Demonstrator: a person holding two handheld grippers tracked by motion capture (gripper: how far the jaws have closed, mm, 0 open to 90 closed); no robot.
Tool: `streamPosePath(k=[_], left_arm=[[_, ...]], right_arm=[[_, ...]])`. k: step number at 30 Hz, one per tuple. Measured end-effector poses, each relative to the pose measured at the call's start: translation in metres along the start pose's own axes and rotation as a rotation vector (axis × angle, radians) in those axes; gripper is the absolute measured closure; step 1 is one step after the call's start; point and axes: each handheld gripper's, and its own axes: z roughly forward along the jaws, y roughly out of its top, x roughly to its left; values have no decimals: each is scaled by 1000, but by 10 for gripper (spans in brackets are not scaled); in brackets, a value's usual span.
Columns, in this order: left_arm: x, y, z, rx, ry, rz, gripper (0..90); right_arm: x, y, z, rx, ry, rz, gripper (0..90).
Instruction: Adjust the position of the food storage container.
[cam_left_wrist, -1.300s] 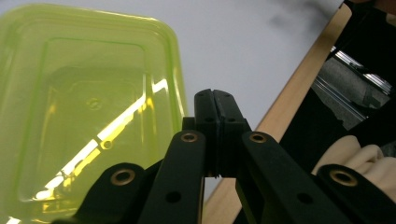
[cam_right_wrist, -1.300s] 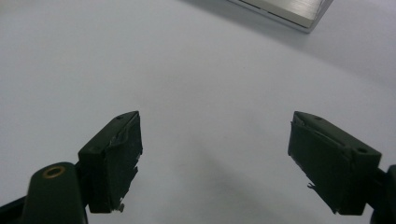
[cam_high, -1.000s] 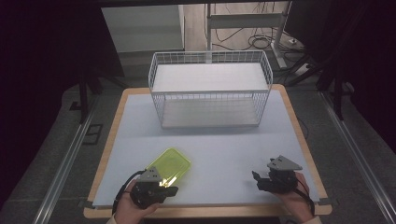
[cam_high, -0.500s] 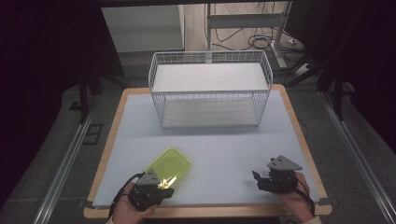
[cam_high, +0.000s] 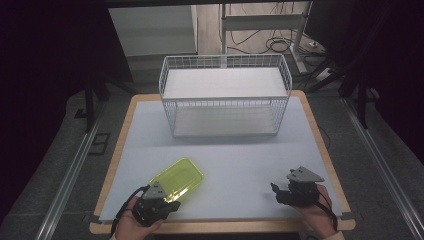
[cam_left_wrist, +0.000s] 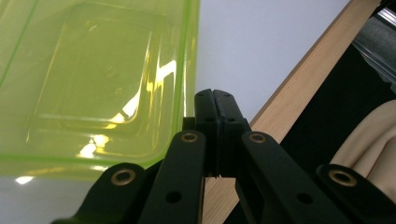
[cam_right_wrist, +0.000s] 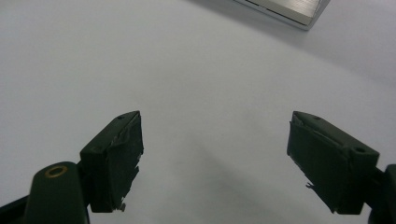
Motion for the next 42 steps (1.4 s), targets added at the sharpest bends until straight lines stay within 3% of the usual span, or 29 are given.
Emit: streamPosePath(k=[1, 13, 15, 21, 31, 36, 39, 42], left_arm=[[2, -3, -2, -7, -4, -17, 896], [16, -10, -12, -14, 45, -39, 895], [20, -11, -14, -13, 61, -44, 896], [28, -12, -16, -27, 90, -65, 895], [40, -9, -17, -56, 98, -96, 896], [41, -8, -24, -91, 86, -97, 894], [47, -8, -37, -152, 134, -105, 886], [57, -8, -45, -189, 136, -143, 893]], right_arm=[[0, 0, 0, 2, 0, -1, 187], [1, 0, 1, 6, 5, -1, 187], [-2, 0, 0, -9, 43, 34, 186], [-5, -1, 0, -10, 50, 59, 187], [-3, 0, 0, -13, 46, 47, 188], [-3, 0, 0, -14, 44, 45, 187], [-3, 0, -1, -21, 28, 47, 187], [-5, -1, -2, -33, 27, 62, 186]])
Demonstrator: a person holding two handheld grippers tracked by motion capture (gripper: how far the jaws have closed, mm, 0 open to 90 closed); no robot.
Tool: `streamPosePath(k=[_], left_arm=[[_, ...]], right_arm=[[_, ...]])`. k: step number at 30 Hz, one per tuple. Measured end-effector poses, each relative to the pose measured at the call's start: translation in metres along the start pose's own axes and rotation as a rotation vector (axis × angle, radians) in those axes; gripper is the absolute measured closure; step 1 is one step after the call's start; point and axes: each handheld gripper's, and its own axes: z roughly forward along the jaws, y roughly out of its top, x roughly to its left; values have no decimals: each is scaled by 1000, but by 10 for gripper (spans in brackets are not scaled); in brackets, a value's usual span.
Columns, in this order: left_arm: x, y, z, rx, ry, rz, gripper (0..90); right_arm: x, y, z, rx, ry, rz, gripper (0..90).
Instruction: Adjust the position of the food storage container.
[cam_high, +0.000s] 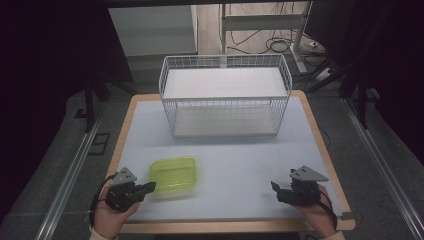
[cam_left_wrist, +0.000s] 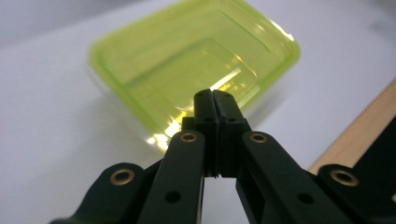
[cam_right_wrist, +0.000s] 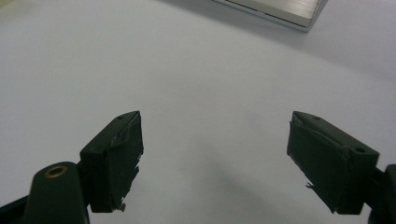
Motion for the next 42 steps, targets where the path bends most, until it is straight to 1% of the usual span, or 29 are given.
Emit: streamPosePath(k=[2, 3, 4, 5, 6, 7, 8, 9, 10, 11, 12, 13, 14, 15, 16, 18, 19, 20, 21, 22, 24, 26, 27, 30, 31, 35, 37, 38, 42], left_arm=[[10, 1, -4, -21, 4, -35, 895], [16, 0, -6, -31, 10, -46, 896], [16, 0, -6, -31, 10, -46, 895], [22, -1, -8, -45, 11, -67, 896], [34, -3, -8, -54, -4, -112, 897], [40, -5, -6, -54, -5, -131, 897], [40, -5, -6, -54, -5, -131, 897], [49, -8, -2, -41, -2, -161, 897], [49, -8, -2, -41, -2, -161, 897], [55, -10, 4, -21, -9, -184, 897], [55, -10, 4, -21, -9, -184, 897], [59, -12, 12, -3, 2, -193, 897], [59, -12, 12, -3, 2, -193, 897], [62, -12, 19, 18, 3, -206, 897], [62, -12, 19, 18, 3, -206, 897], [62, -9, 30, 40, 12, -201, 897], [62, -9, 30, 40, 12, -201, 897], [64, -7, 35, 53, 15, -203, 897], [64, -7, 35, 53, 15, -203, 897], [68, -7, 39, 59, -5, -221, 897], [70, -8, 43, 69, -17, -237, 897], [71, -8, 45, 75, -17, -238, 897], [70, -9, 49, 83, -31, -241, 897], [69, -9, 51, 91, -41, -237, 897], [68, -8, 54, 95, -55, -236, 897], [65, -4, 59, 104, -56, -226, 897], [63, -1, 63, 112, -59, -214, 897], [62, 0, 64, 111, -61, -216, 898], [59, 2, 66, 118, -64, -203, 897]], right_arm=[[0, 0, -1, -7, 7, 7, 186], [0, 0, -1, -12, 10, 6, 186], [1, 0, -1, -13, 12, 5, 186], [2, 0, -1, -13, 10, 0, 185], [2, 0, -1, -12, 11, -3, 184], [3, 0, 0, -10, 10, -6, 183], [3, 0, 0, -10, 10, -6, 183], [3, 0, 1, -6, 10, -8, 178], [3, 0, 1, -6, 10, -8, 178], [3, 0, 1, -4, 2, -4, 170], [3, 0, 1, -4, 2, -4, 170], [2, 0, 1, -6, 1, 2, 170], [2, 0, 1, -5, 1, 0, 170], [2, 0, 1, -4, 2, 0, 171], [2, 0, 1, -4, 2, 0, 171], [3, 0, 1, -12, -3, -10, 173], [3, 0, 1, -12, -3, -10, 173], [5, 1, 0, -20, -6, -22, 173], [6, 1, 0, -21, -6, -28, 173], [6, 1, 0, -19, -5, -30, 173], [6, 1, 0, -15, -6, -29, 173], [6, 1, 1, -14, -7, -30, 173], [5, 1, 1, -13, -7, -27, 173], [6, 1, 1, -12, -8, -27, 174], [6, 1, 2, -11, -7, -30, 173], [6, 1, 2, -9, -8, -32, 173], [6, 0, 2, -8, -9, -33, 173], [6, 0, 2, -7, -9, -34, 173], [6, 0, 2, -7, -11, -34, 173]])
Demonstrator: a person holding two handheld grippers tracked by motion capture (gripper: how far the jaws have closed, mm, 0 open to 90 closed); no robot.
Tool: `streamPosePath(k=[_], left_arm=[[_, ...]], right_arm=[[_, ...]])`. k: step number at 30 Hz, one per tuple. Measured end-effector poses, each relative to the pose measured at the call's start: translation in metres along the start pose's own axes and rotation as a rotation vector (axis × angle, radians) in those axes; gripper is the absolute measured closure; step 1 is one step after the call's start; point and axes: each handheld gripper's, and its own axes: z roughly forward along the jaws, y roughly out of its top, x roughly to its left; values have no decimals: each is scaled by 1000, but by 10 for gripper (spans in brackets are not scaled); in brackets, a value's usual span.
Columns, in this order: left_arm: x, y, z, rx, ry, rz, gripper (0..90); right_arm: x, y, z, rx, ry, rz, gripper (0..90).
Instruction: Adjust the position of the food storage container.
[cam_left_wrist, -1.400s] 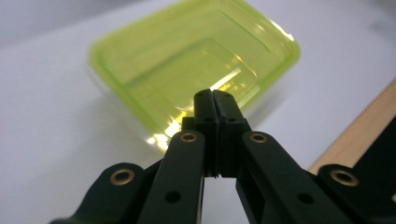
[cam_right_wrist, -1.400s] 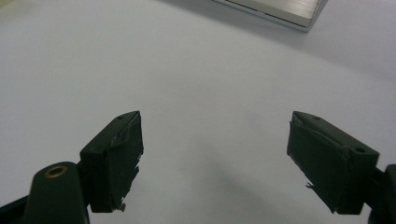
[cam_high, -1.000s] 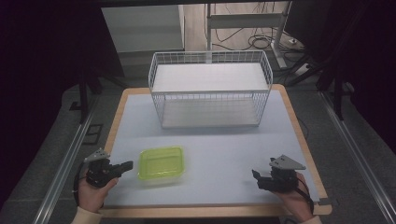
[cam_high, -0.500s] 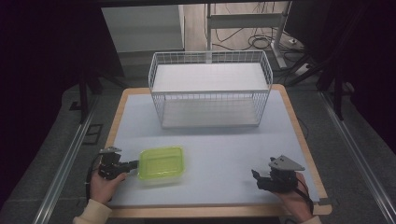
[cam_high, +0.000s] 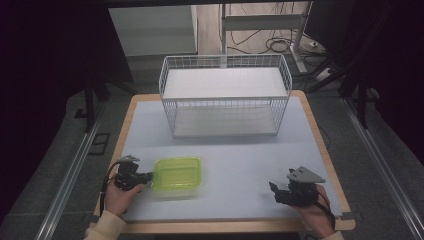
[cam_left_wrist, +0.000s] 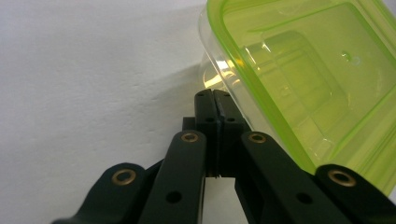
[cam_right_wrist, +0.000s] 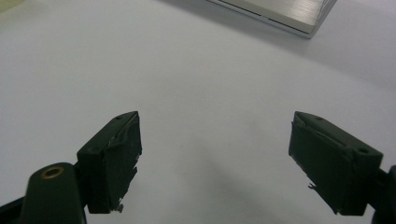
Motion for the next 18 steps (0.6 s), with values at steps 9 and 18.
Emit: streamPosePath(k=[9, 18], left_arm=[[-15, 4, 8, 19, -10, 28, 897], [-36, 15, 23, 35, -30, 73, 897]], right_arm=[[1, 0, 1, 5, 3, -2, 174], [3, 1, 2, 7, 9, -4, 174]])
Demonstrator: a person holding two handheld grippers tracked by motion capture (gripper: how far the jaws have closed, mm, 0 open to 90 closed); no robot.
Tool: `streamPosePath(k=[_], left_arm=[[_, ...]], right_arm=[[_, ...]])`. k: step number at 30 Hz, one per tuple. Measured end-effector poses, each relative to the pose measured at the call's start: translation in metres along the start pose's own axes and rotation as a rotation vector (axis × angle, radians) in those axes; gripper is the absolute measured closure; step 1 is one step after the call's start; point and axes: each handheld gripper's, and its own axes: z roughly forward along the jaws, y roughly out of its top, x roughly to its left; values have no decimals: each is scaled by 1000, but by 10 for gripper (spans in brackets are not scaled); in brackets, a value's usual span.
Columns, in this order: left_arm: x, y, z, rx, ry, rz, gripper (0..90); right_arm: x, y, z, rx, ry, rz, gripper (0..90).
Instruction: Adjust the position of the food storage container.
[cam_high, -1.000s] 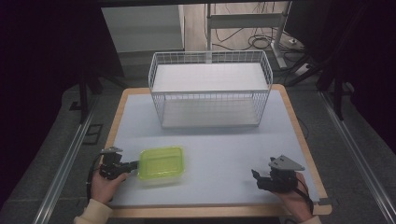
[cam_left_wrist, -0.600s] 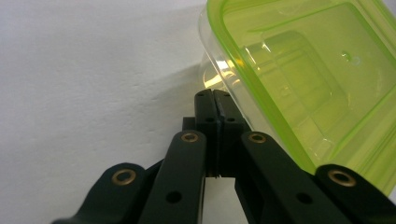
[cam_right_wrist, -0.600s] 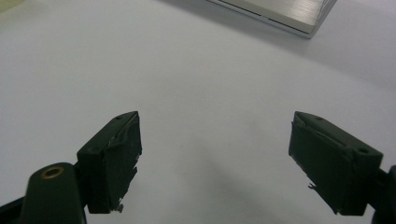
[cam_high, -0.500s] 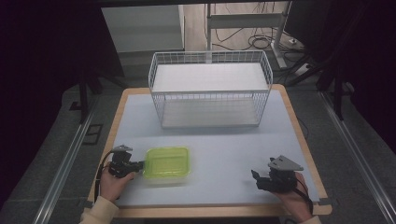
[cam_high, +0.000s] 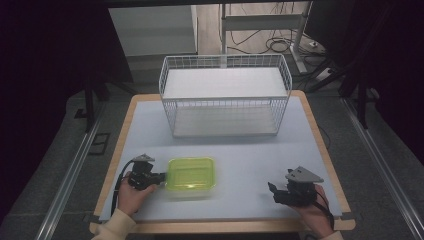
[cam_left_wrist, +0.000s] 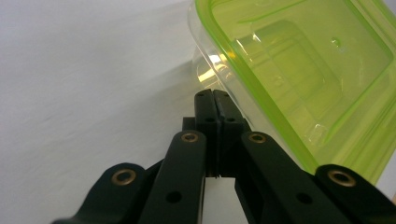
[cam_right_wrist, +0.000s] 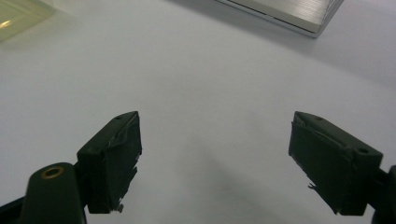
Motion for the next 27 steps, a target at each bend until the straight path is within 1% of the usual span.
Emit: streamPosePath(k=[1, 2, 3, 4, 5, 7, 10, 12, 15, 16, 17, 18, 19, 20, 22, 24, 25, 27], left_arm=[[-2, 2, 3, 0, -2, 4, 897], [-7, 6, 8, 6, -3, 19, 897], [-7, 6, 8, 6, -3, 19, 897], [-10, 7, 11, 4, -7, 19, 897], [-15, 11, 17, 11, -15, 28, 898], [-17, 12, 19, 14, -16, 33, 897], [-28, 17, 28, 22, -27, 51, 897], [-32, 21, 33, 13, -27, 52, 897], [-35, 24, 37, 17, -31, 58, 897], [-40, 27, 43, 24, -43, 61, 897], [-40, 27, 43, 24, -43, 61, 897], [-45, 28, 47, 32, -43, 76, 898], [-45, 28, 47, 32, -43, 76, 897], [-48, 29, 49, 36, -52, 79, 897], [-50, 30, 50, 42, -52, 87, 897], [-53, 29, 52, 43, -57, 86, 897], [-53, 29, 51, 49, -58, 92, 897], [-55, 29, 51, 46, -65, 100, 897]], right_arm=[[0, 0, 0, 0, 1, -1, 174], [0, 0, 0, -1, 1, 0, 174], [0, 0, 0, -1, 1, 0, 174], [0, 0, 0, -1, 1, 2, 174], [0, 0, 0, -1, 8, 8, 174], [0, 0, 0, -1, 11, 9, 174], [2, 0, 1, 4, 15, 3, 174], [2, 0, 1, 6, 15, -1, 174], [3, 0, 2, 7, 16, -4, 174], [3, 0, 2, 6, 16, -5, 174], [4, 0, 1, 5, 16, -6, 174], [3, 0, 1, 5, 16, -6, 174], [3, 0, 1, 5, 16, -6, 174], [3, 0, 1, 6, 15, -5, 174], [3, 0, 1, 7, 15, -4, 174], [3, -1, 2, 7, 16, -2, 174], [3, -1, 2, 6, 17, -5, 174], [3, -1, 2, 5, 16, -7, 174]])
